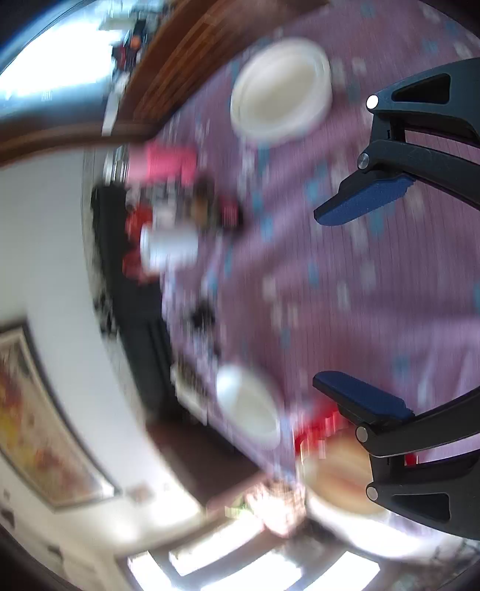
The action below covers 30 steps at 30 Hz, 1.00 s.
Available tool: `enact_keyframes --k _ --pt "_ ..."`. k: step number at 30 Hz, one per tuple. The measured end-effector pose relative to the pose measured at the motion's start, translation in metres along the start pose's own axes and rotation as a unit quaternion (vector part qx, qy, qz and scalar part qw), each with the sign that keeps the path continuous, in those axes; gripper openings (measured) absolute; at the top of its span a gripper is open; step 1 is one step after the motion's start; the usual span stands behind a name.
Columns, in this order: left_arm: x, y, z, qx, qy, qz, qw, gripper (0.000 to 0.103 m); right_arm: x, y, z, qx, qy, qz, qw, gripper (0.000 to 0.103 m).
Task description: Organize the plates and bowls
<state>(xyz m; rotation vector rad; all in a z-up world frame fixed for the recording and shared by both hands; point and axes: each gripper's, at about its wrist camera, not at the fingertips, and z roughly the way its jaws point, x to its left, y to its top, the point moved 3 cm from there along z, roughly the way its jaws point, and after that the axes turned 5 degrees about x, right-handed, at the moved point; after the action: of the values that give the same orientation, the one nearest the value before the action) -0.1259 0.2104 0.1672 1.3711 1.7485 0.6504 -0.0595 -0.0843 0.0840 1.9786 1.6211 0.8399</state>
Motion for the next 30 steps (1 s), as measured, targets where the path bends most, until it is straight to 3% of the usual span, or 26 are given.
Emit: enact_keyframes --k 4,8,13,15,16,18,19,22,24,28,30 --pt "-0.004 -0.005 -0.006 -0.007 0.005 0.012 0.9999 0.087 -0.097 0.012 0.005 -0.007 -0.084 0.058 0.995 0.084" --pt "-0.012 -0.009 -0.007 -0.009 -0.002 0.027 0.9996 0.087 -0.193 0.018 -0.004 -0.018 -0.143 0.145 0.979 0.084" --pt "-0.019 -0.015 0.005 0.011 -0.009 0.031 0.9994 0.087 -0.286 0.013 0.012 0.000 -0.036 0.300 0.953 0.084" --pt "-0.021 -0.017 0.009 0.019 -0.013 0.032 0.9992 0.087 -0.298 0.010 0.023 0.005 0.017 0.324 0.946 0.081" --pt "-0.022 -0.018 0.011 0.022 -0.013 0.033 0.9991 0.087 -0.300 0.008 0.031 0.019 0.040 0.334 0.941 0.076" --pt "-0.025 -0.019 0.012 0.023 -0.013 0.036 0.9990 0.087 -0.299 0.006 0.044 0.043 0.076 0.345 0.934 0.028" --pt "-0.026 -0.020 0.012 0.024 -0.014 0.037 0.9989 0.087 -0.295 0.005 0.050 0.060 0.094 0.345 0.932 0.022" --pt "-0.029 -0.020 0.014 0.023 -0.018 0.039 0.9988 0.087 -0.273 0.010 0.042 0.055 0.108 0.319 0.940 0.019" --pt "-0.029 -0.022 0.016 0.026 -0.020 0.040 0.9986 0.087 -0.246 0.021 0.029 0.043 0.107 0.279 0.953 0.019" --pt "-0.031 -0.026 0.026 0.041 -0.029 0.037 0.9980 0.087 -0.145 0.046 -0.003 0.024 0.102 0.098 0.990 0.020" --pt "-0.031 -0.028 0.029 0.047 -0.033 0.034 0.9978 0.087 -0.084 0.044 -0.011 0.037 0.134 -0.004 0.990 0.022"
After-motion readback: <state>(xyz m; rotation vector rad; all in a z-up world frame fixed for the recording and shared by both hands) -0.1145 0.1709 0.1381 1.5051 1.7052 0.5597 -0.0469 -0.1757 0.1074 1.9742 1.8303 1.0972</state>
